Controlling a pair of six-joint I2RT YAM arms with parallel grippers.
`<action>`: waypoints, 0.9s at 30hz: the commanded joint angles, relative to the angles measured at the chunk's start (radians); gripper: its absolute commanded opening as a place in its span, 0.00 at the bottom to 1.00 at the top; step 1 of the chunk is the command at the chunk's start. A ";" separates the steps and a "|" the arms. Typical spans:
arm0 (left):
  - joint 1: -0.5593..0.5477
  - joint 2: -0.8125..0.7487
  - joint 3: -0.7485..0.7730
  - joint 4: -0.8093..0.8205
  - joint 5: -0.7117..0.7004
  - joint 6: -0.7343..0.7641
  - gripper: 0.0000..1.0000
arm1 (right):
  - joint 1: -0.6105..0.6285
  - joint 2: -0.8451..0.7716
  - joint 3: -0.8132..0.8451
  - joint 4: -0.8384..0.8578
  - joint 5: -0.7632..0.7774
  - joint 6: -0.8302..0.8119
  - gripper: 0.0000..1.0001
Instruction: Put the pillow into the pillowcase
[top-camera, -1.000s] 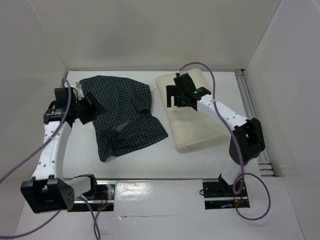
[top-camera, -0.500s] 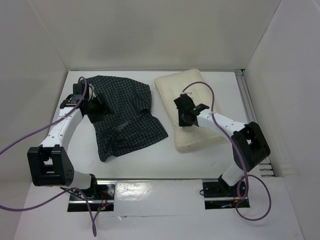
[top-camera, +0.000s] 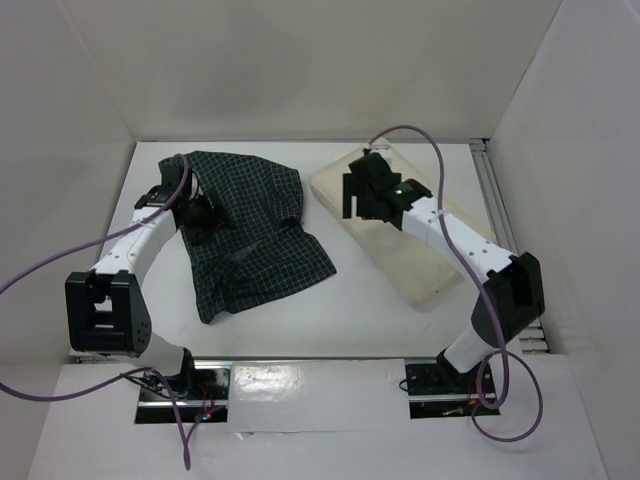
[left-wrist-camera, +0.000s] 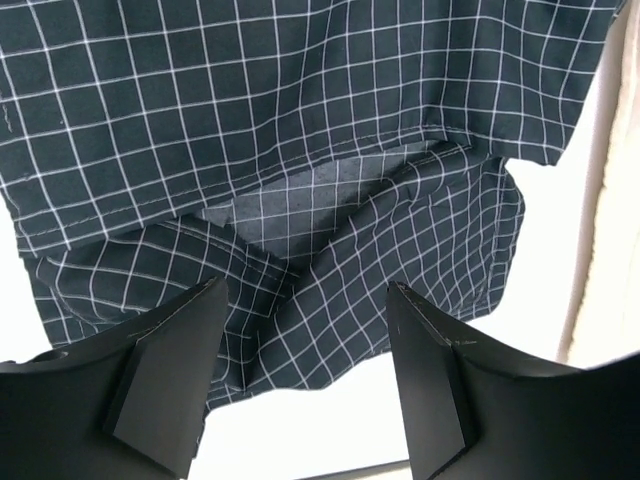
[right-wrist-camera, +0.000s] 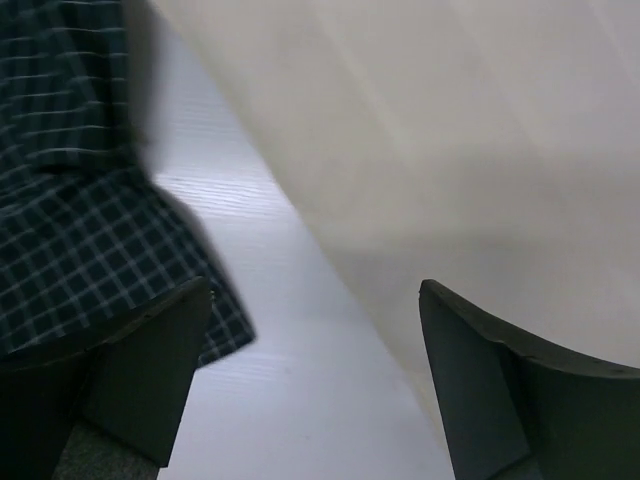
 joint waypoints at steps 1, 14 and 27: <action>-0.015 0.034 0.001 0.041 -0.062 -0.012 0.77 | 0.045 0.141 0.091 0.098 -0.061 -0.067 0.92; -0.046 0.062 -0.034 0.034 -0.148 -0.033 0.78 | -0.001 0.404 0.110 0.138 0.071 -0.058 0.00; 0.055 0.255 0.192 -0.063 -0.228 -0.043 0.99 | 0.094 -0.004 -0.189 0.183 -0.150 -0.070 0.95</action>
